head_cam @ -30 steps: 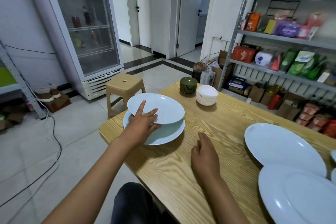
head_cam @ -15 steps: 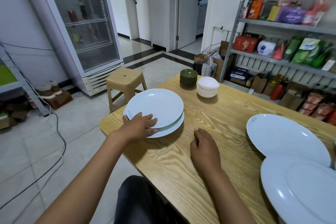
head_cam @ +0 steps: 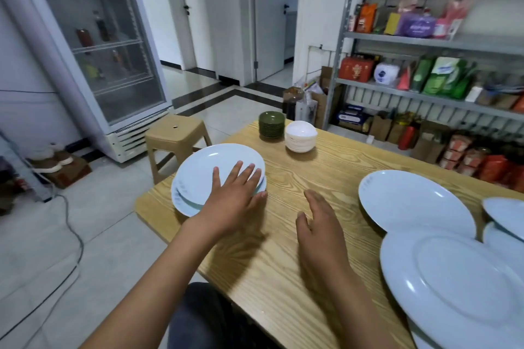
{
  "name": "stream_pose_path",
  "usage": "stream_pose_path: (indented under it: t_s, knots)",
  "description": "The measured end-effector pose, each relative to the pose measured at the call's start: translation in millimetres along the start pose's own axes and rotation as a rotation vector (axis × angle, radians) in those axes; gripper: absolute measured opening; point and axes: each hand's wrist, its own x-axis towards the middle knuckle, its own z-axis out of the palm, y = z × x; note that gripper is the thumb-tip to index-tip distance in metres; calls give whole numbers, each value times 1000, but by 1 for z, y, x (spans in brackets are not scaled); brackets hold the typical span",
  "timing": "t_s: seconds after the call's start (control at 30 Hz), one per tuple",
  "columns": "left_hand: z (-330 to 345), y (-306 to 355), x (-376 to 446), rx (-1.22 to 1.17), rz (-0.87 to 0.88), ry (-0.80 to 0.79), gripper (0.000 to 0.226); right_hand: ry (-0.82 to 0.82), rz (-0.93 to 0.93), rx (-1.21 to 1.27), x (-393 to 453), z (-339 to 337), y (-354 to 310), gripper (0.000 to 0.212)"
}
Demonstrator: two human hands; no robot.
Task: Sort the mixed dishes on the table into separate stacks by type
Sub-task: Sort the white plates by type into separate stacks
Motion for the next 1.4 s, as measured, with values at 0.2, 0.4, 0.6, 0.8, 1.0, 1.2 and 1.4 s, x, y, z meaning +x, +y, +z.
stream_pose_path:
  t_s: [0.2, 0.4, 0.6, 0.8, 1.0, 1.2, 1.4]
  knots:
    - [9, 83, -7, -92, 308, 74, 83, 158, 186, 189, -39, -61, 11, 42]
    - [28, 155, -18, -239, 528, 83, 75, 475, 376, 275, -93, -129, 39, 22]
    - [52, 193, -29, -442, 609, 125, 57, 647, 658, 349, -129, -208, 72, 15]
    - [71, 215, -37, -575, 542, 47, 70, 535, 845, 434, -137, -232, 115, 48]
    - [70, 227, -41, -640, 520, 56, 71, 539, 881, 560, -137, -240, 134, 42]
    - [69, 229, -38, -761, 474, 20, 62, 415, 890, 783, -132, -255, 142, 17]
    - [75, 221, -38, -850, 406, 38, 59, 214, 761, 835, -123, -262, 137, 32]
